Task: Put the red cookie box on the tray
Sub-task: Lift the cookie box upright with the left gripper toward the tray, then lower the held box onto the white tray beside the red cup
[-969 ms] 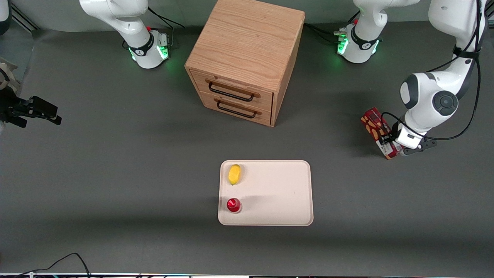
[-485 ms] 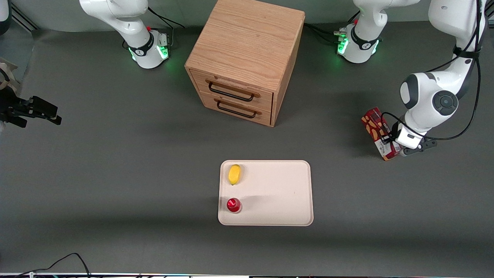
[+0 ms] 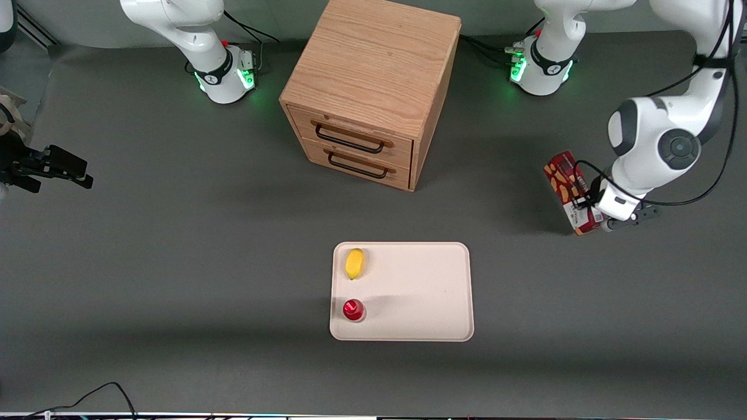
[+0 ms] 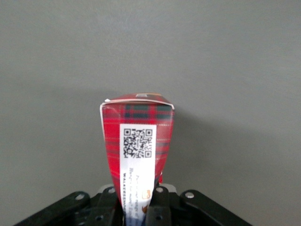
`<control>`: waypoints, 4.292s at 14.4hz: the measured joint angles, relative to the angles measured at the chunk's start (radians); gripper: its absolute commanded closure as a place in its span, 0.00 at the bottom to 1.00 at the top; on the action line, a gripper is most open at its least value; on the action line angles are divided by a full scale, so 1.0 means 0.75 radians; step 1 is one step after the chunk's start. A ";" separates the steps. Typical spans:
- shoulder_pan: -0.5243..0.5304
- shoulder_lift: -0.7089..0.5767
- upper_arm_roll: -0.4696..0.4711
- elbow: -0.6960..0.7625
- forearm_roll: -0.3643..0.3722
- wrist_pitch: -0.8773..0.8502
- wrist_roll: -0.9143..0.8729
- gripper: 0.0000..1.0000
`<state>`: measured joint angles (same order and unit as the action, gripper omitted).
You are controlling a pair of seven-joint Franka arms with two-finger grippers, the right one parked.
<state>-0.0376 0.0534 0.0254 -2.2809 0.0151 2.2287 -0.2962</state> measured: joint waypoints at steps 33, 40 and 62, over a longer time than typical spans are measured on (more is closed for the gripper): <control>-0.282 0.880 -0.544 1.589 0.194 -0.537 -1.068 1.00; -0.283 1.008 -0.488 1.362 0.339 -0.069 -1.068 1.00; -0.278 1.083 -0.452 1.349 0.382 0.010 -1.052 0.00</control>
<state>-0.2461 0.8654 -0.3140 -1.2691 0.3014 2.2360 -1.0848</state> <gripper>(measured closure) 0.000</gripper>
